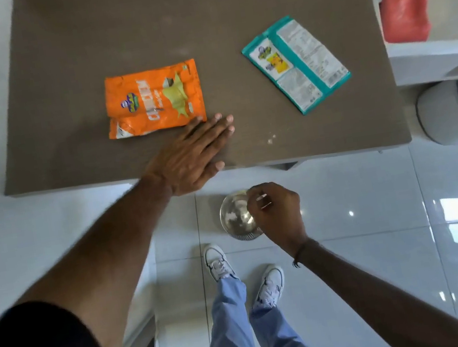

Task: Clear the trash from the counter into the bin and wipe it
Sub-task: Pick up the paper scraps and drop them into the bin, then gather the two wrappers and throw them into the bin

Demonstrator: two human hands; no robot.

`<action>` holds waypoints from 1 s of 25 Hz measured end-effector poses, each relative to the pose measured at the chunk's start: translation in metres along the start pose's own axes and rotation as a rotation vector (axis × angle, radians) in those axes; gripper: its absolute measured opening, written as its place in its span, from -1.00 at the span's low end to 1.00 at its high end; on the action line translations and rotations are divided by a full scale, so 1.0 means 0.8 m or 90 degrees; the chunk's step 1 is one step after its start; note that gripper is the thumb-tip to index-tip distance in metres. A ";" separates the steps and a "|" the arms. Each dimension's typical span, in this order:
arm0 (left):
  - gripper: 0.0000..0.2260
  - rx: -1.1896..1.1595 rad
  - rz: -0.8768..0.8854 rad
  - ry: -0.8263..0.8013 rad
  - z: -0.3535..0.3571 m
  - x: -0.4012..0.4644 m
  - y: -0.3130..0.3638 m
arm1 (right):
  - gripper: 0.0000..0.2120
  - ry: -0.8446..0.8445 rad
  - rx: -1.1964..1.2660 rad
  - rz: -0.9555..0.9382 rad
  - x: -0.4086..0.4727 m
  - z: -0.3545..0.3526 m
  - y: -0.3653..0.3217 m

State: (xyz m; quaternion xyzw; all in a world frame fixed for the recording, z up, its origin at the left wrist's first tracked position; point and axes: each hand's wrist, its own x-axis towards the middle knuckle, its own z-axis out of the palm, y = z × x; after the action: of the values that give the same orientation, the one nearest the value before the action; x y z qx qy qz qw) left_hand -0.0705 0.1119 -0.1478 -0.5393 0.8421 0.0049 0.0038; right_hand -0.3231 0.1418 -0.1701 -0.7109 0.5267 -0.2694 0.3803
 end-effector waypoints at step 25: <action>-0.66 -0.350 -0.837 0.273 -0.046 0.055 -0.038 | -0.79 -0.245 -0.066 0.197 0.348 0.007 -0.178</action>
State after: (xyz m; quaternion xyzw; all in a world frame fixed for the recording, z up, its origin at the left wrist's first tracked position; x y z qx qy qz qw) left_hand -0.0611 0.0585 -0.1117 -0.9026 0.2962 0.1067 -0.2936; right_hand -0.1583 -0.0999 -0.0608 -0.6788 0.5601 -0.0404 0.4732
